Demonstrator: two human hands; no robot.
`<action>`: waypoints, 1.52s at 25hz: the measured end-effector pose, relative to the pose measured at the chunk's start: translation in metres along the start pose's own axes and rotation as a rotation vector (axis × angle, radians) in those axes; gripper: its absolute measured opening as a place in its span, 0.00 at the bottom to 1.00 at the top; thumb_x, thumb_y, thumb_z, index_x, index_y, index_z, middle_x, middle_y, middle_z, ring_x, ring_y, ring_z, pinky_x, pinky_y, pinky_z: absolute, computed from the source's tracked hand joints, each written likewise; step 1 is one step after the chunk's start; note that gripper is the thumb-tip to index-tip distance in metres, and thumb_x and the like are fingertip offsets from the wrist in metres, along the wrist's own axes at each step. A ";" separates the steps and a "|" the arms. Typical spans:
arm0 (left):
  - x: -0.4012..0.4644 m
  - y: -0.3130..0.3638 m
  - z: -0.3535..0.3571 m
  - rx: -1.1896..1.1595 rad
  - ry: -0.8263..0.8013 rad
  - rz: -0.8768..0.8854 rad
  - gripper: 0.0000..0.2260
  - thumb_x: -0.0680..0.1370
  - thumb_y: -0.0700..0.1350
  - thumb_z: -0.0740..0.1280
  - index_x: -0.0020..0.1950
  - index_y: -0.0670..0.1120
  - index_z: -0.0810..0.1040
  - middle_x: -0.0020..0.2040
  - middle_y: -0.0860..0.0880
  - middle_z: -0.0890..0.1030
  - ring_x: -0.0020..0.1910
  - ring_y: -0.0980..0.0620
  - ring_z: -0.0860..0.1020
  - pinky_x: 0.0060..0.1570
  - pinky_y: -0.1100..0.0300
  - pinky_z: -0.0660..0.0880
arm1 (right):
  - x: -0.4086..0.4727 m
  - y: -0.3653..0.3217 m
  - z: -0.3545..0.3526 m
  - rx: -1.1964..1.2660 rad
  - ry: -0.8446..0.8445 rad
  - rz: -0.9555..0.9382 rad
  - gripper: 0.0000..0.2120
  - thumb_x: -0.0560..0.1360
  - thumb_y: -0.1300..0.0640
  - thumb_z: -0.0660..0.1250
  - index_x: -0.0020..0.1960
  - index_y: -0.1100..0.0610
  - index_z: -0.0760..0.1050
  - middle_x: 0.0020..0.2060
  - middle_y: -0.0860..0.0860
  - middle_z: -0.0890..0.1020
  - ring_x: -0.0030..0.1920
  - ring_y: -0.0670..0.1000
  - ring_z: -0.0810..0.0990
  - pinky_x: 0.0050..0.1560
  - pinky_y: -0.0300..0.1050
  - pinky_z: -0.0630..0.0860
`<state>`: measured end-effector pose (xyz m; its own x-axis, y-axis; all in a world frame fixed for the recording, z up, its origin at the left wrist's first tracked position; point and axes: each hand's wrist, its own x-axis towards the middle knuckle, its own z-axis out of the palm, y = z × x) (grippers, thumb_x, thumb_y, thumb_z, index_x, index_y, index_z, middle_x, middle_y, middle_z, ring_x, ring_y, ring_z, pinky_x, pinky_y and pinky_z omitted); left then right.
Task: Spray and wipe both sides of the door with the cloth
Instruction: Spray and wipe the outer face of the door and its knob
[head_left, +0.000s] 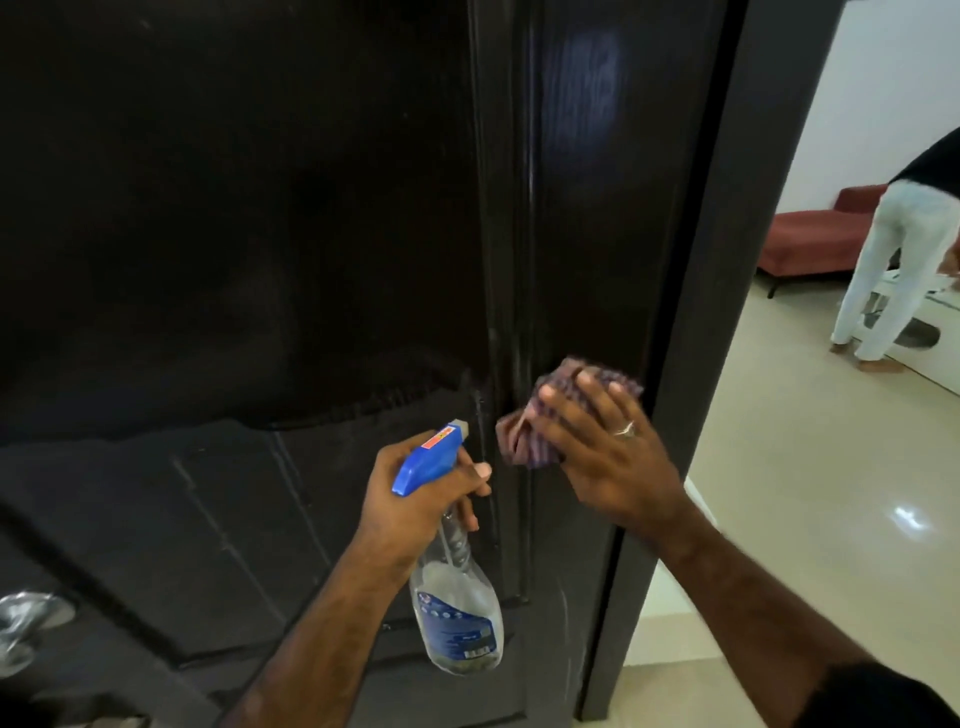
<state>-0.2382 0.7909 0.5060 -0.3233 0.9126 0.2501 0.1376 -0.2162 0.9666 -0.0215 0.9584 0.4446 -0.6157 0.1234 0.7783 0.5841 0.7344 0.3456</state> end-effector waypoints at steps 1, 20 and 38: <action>-0.001 -0.001 -0.001 0.011 0.009 -0.012 0.09 0.76 0.35 0.76 0.39 0.36 0.79 0.38 0.35 0.82 0.28 0.36 0.78 0.32 0.49 0.80 | 0.016 0.003 -0.002 0.024 0.078 0.139 0.35 0.81 0.54 0.73 0.84 0.52 0.65 0.85 0.56 0.63 0.85 0.65 0.58 0.82 0.69 0.57; -0.023 -0.012 -0.006 -0.038 0.079 -0.039 0.11 0.72 0.44 0.77 0.40 0.37 0.79 0.38 0.36 0.83 0.30 0.36 0.79 0.37 0.44 0.81 | -0.008 -0.018 0.018 0.071 -0.046 -0.047 0.36 0.80 0.53 0.73 0.85 0.50 0.64 0.85 0.54 0.61 0.86 0.64 0.53 0.84 0.66 0.52; -0.026 -0.014 -0.008 0.015 0.078 -0.068 0.08 0.77 0.39 0.76 0.40 0.38 0.80 0.39 0.36 0.84 0.30 0.38 0.79 0.36 0.48 0.82 | 0.071 -0.004 -0.024 0.037 0.073 0.036 0.27 0.86 0.53 0.61 0.85 0.53 0.65 0.85 0.52 0.62 0.86 0.61 0.54 0.84 0.67 0.54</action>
<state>-0.2395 0.7677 0.4870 -0.4040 0.8952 0.1881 0.1264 -0.1491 0.9807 -0.0542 0.9481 0.5110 -0.5540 0.1021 0.8262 0.5844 0.7545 0.2986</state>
